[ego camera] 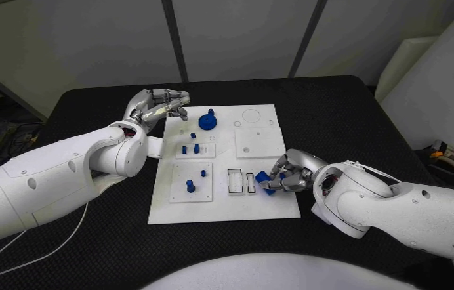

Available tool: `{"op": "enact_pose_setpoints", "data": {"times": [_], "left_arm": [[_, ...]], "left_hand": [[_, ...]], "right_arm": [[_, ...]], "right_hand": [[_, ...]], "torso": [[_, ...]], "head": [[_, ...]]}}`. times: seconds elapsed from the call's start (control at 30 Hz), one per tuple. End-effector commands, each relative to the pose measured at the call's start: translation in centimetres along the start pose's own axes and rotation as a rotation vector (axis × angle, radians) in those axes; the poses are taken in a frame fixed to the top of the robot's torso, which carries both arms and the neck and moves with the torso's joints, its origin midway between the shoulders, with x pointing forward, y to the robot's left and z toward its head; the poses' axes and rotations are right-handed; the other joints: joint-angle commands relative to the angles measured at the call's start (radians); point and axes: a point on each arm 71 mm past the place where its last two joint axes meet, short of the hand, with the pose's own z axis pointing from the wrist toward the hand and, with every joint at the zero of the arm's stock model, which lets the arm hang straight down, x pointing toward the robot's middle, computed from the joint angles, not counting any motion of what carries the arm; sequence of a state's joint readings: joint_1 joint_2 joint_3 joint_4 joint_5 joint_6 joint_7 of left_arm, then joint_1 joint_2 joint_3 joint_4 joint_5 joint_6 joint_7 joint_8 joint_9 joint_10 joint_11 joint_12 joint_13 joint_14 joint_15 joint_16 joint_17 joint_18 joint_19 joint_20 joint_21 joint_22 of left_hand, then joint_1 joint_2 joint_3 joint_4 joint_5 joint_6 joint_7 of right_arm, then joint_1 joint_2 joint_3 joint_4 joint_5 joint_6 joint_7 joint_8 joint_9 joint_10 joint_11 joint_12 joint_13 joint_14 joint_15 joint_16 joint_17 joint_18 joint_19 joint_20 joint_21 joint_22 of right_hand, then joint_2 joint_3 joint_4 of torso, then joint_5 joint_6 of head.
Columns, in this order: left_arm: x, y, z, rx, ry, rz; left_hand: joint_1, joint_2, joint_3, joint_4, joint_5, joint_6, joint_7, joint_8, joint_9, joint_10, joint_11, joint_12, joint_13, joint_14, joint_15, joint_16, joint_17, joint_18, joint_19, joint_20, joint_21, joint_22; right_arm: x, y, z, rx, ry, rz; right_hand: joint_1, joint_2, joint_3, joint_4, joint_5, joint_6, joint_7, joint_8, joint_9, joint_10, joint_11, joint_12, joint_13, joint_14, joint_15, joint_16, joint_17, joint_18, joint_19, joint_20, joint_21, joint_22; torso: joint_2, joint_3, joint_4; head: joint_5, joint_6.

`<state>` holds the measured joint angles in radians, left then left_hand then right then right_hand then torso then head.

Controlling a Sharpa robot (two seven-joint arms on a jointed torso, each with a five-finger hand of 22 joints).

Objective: Assemble the parts on the task board

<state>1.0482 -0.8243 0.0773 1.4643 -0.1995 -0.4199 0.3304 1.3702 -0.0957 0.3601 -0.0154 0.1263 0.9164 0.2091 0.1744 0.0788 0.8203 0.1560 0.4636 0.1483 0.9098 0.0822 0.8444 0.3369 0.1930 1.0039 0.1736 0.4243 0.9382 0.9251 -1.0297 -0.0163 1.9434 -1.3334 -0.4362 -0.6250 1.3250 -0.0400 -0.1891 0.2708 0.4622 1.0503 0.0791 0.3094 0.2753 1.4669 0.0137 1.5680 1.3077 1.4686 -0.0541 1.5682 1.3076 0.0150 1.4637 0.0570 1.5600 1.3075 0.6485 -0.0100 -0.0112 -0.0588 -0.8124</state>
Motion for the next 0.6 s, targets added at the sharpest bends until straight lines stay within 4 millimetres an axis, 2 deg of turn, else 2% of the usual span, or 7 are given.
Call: {"op": "enact_pose_setpoints", "data": {"times": [0.03, 0.33, 0.53, 0.6], "left_arm": [[0.1, -0.1, 0.0, 0.006, 0.010, -0.005], [0.0, -0.1, 0.0, 0.006, 0.009, -0.004], [0.0, -0.1, 0.0, 0.006, 0.008, -0.004], [0.0, -0.1, 0.0, 0.007, 0.008, -0.004]], "left_hand": [[-0.001, 0.010, 0.000, -0.003, 0.001, -0.004, -0.001, 0.004, 0.000, -0.005, -0.002, 0.003, -0.001, -0.004, 0.001, 0.001, -0.001, -0.011, 0.004, 0.003, -0.006, -0.001], [-0.001, 0.010, 0.000, -0.004, 0.001, -0.006, -0.001, 0.005, 0.000, -0.007, -0.002, 0.005, -0.002, -0.004, 0.001, 0.001, -0.001, -0.011, 0.004, 0.002, -0.006, -0.001], [-0.001, 0.010, 0.000, -0.004, 0.001, -0.006, -0.001, 0.005, 0.000, -0.007, -0.002, 0.005, -0.002, -0.004, 0.001, 0.001, -0.001, -0.011, 0.004, 0.002, -0.006, -0.001], [-0.001, 0.010, 0.000, -0.004, 0.001, -0.006, -0.001, 0.005, 0.000, -0.007, -0.002, 0.005, -0.002, -0.004, 0.001, 0.001, -0.001, -0.011, 0.004, 0.002, -0.006, -0.001]], "right_arm": [[0.2, -0.4, -0.2, 0.047, 0.017, 0.116], [-0.1, 0.2, -0.5, 0.000, -0.020, 0.193], [-0.7, 0.8, -0.6, -0.034, -0.054, 0.201], [-0.6, 1.0, -0.6, -0.041, -0.051, 0.199]], "right_hand": [[-0.002, 0.009, -0.005, 0.003, 0.009, 0.007, 0.000, -0.001, 0.002, 0.104, -0.010, 0.003, 0.263, 0.102, -0.007, 0.003, 0.263, -0.013, 0.102, -0.008, 0.005, 0.254], [-0.004, 0.010, -0.008, 0.005, 0.016, 0.012, -0.002, -0.002, 0.004, 0.104, -0.011, 0.003, 0.263, 0.102, -0.008, 0.003, 0.263, -0.013, 0.103, -0.009, 0.006, 0.256], [-0.002, 0.012, -0.009, 0.004, 0.021, 0.016, -0.003, -0.002, 0.005, 0.104, -0.012, 0.003, 0.263, 0.102, -0.009, 0.003, 0.263, -0.013, 0.104, -0.010, 0.007, 0.258], [-0.004, 0.012, -0.009, 0.005, 0.022, 0.017, -0.003, -0.002, 0.006, 0.104, -0.013, 0.003, 0.263, 0.102, -0.009, 0.003, 0.263, -0.014, 0.104, -0.010, 0.008, 0.258]], "torso": [[0.001, 0.0000, 0.0000], [0.002, 0.0003, -0.0014], [0.001, -0.0019, 0.0015], [0.002, -0.0010, 0.0009]], "head": [[0.002, 0.002], [0.004, 0.004], [0.006, 0.004], [0.007, 0.005]]}}
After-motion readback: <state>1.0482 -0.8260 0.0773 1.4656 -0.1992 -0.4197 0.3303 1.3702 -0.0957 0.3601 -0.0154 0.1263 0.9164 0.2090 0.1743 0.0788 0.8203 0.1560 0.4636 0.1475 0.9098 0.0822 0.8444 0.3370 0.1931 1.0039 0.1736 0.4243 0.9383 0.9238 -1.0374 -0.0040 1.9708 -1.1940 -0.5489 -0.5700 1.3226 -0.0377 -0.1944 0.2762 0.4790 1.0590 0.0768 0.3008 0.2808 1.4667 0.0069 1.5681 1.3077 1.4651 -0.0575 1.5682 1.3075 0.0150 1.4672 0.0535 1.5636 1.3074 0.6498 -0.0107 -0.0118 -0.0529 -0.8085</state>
